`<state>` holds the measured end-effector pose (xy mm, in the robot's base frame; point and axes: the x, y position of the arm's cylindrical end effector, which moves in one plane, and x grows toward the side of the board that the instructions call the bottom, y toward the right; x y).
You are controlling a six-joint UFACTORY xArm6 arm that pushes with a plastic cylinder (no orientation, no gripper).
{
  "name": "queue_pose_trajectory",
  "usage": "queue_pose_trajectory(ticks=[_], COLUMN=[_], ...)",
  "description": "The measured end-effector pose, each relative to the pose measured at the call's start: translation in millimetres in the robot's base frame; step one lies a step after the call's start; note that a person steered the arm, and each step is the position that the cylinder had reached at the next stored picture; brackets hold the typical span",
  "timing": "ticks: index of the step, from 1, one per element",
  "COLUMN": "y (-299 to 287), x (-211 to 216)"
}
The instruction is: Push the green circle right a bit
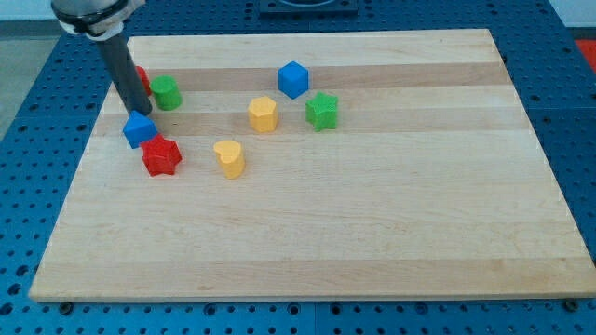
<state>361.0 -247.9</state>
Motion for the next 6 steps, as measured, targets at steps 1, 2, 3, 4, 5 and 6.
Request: queue_pose_trajectory(ticks=[1, 2, 3, 4, 5, 6], y=[-10, -9, 1, 19, 39, 54], x=[0, 0, -13, -27, -31, -37])
